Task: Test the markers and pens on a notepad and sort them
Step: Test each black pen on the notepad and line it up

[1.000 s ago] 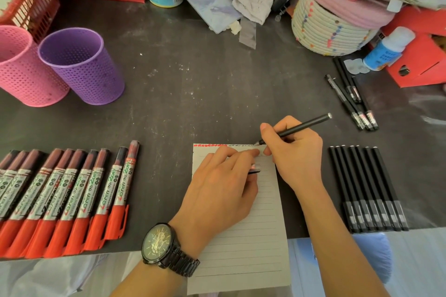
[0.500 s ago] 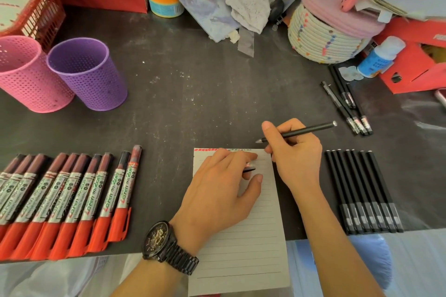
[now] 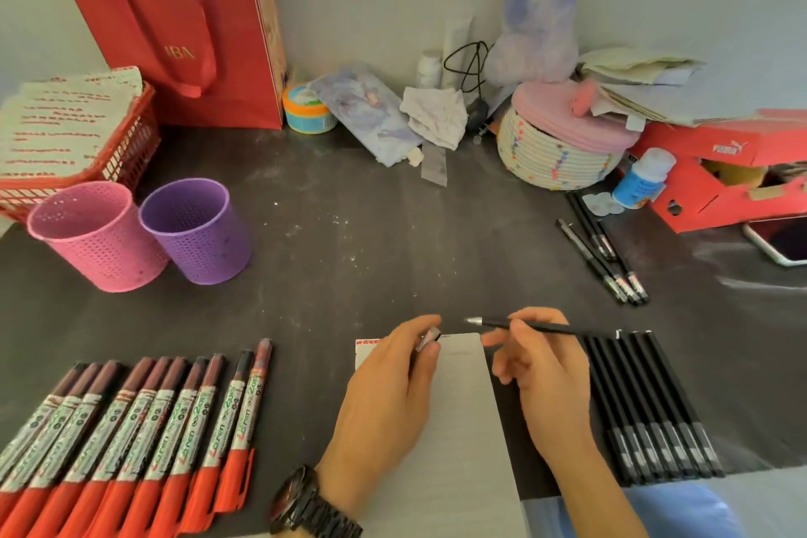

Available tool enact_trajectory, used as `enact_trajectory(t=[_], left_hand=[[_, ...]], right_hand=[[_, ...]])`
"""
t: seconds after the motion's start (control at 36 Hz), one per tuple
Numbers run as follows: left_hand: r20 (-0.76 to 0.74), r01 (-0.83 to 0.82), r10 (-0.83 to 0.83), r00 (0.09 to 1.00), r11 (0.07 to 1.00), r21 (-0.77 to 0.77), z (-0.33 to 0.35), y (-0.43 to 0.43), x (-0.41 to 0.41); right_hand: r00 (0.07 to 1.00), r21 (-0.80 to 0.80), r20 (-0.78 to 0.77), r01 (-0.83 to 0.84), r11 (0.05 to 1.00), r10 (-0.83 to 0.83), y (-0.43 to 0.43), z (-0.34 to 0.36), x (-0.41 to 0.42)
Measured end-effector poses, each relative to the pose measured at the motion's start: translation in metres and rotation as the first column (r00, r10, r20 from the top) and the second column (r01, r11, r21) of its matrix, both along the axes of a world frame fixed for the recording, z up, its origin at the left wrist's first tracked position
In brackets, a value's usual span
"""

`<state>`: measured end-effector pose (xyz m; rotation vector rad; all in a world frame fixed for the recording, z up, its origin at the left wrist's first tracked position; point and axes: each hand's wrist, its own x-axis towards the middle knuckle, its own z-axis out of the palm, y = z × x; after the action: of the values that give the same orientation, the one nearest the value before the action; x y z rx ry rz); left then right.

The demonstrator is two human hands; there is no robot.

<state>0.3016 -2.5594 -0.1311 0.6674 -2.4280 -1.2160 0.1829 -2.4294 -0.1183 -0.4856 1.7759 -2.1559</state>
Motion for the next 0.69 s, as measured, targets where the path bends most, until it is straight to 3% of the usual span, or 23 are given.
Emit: enact_trajectory(t=[0.11,0.69], left_hand=[[-0.029,-0.024,0.026,0.999,0.997,0.067,-0.0012,-0.0017,-0.001],[-0.086,-0.021,0.022,0.996,1.0,0.014,-0.002,-0.0031,-0.001]], right_hand=[[0.999,0.004,-0.014,0.031,1.0,-0.031,0.0044,-0.0025,0.0043],[0.996,0.016,-0.081,0.046,0.999,-0.044,0.0,0.0033,0.0043]])
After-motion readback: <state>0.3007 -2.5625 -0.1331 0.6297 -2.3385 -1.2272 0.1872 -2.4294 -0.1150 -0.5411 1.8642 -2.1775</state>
